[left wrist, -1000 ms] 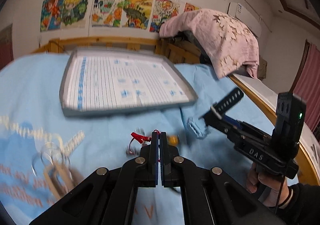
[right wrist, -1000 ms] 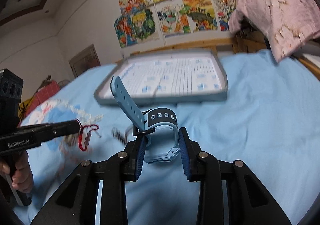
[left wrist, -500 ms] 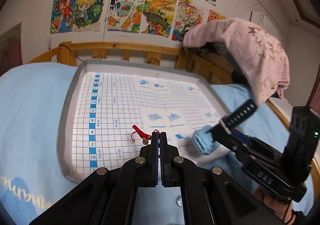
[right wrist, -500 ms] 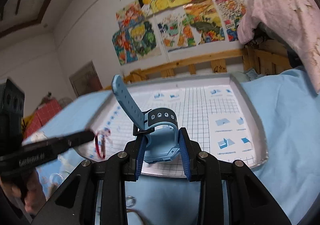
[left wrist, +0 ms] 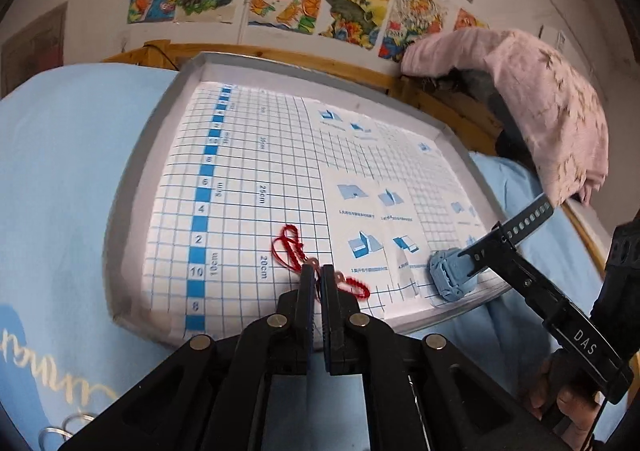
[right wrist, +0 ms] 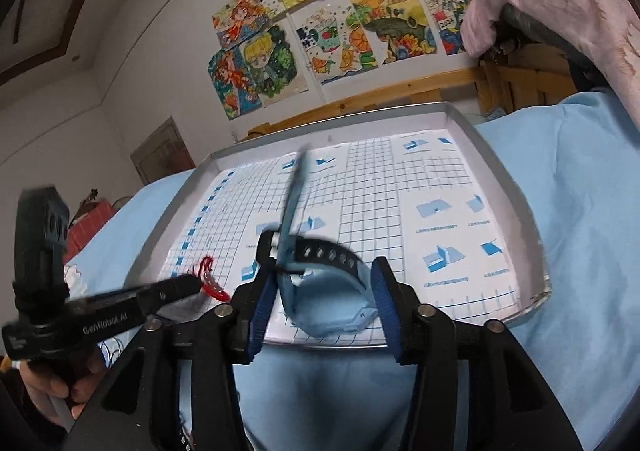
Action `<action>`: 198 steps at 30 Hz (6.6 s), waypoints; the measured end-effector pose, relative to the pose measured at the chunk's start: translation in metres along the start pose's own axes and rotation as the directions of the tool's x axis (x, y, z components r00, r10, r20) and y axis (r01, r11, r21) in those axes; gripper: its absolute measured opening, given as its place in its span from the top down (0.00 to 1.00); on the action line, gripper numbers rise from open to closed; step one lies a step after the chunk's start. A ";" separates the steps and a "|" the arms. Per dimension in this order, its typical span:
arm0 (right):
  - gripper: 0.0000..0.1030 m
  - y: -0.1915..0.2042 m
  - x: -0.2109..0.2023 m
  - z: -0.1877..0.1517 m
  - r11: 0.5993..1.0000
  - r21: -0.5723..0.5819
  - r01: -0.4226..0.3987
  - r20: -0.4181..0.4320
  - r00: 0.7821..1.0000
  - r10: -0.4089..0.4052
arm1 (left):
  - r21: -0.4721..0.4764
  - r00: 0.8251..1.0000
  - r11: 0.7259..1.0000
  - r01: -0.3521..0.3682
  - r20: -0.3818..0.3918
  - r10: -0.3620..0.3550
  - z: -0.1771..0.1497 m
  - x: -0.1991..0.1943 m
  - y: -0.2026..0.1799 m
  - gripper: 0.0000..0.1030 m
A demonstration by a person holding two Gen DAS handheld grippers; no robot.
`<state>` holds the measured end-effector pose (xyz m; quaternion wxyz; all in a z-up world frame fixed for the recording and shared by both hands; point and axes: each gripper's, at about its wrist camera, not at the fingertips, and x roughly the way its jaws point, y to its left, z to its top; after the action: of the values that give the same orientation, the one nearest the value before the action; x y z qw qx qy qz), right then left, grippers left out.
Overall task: Organize jewelry
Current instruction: 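Carry both items into the grey tray and open both tools to release them, then withdraw both tools from the tray toward the remaining jewelry, then grasp the silver hair clip with the left tool while the right tool grasps the black hair tie, then carry the clip and hair tie into the grey tray and release both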
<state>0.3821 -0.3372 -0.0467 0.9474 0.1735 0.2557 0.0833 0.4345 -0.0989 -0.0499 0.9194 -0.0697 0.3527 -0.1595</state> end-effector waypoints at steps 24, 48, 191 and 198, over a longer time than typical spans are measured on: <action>0.01 0.065 -0.190 -0.003 0.983 -0.111 0.147 0.317 0.943 -0.105 | -0.005 0.889 0.990 -0.141 0.439 0.129 -0.044 -0.213 -0.021 0.00; 0.01 0.125 -0.275 -0.093 0.968 -0.168 0.189 0.250 0.958 -0.143 | 0.133 0.954 0.958 -0.254 0.197 0.226 -0.168 -0.256 0.039 0.00; 0.46 0.062 -0.023 -0.015 0.995 -0.103 0.007 0.104 0.995 0.004 | -0.051 0.940 0.991 -0.125 0.314 0.134 -0.023 -0.115 0.052 0.05; 0.37 0.063 -0.043 -0.014 0.996 -0.088 0.002 0.143 0.990 0.010 | -0.068 0.920 0.987 -0.146 0.357 0.161 -0.044 -0.133 0.056 0.00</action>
<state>0.3342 -0.2852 -0.0152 0.9698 0.1377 0.1829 0.0835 0.3254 -0.0016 -0.0119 0.9766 -0.0885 0.1852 -0.0644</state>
